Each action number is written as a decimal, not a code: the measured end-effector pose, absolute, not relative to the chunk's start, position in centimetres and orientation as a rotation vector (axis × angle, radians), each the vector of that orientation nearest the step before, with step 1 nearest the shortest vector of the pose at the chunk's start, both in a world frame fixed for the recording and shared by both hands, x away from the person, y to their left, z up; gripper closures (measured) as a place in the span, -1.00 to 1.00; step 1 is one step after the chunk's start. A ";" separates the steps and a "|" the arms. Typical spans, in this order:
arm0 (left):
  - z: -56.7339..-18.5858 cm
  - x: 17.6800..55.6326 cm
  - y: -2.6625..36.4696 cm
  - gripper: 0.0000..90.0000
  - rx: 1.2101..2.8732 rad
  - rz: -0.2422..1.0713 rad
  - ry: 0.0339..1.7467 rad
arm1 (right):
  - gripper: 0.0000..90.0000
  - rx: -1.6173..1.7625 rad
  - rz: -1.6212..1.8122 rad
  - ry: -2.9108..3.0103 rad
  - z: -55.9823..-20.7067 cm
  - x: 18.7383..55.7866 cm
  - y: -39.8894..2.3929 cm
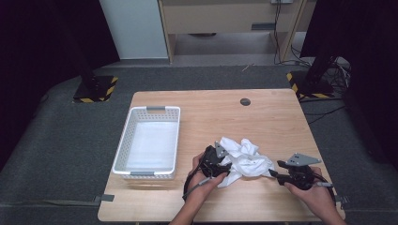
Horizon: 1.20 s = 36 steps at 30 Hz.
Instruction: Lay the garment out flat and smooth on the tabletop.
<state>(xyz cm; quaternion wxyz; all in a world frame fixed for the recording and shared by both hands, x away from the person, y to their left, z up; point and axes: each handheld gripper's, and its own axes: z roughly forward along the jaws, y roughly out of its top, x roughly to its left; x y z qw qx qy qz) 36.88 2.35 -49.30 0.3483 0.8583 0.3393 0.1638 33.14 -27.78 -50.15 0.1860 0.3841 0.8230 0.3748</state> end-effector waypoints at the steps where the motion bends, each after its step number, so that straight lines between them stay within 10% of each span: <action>1: -49.4 36.8 2.4 -0.10 2.219 0.430 0.873 | 0.01 1.080 1.057 2.323 -50.4 32.8 -27.8; 10: -50.4 36.5 2.3 0.35 2.257 0.462 0.884 | 0.09 1.076 1.022 2.351 -52.4 31.9 -27.6; 17: -50.3 36.5 1.9 0.77 2.278 0.402 0.862 | 0.76 1.042 1.026 2.353 -52.2 32.1 -27.3; 36: -48.1 34.7 3.3 0.89 2.203 0.327 0.832 | 0.92 1.023 1.102 2.355 -49.6 31.6 -28.0</action>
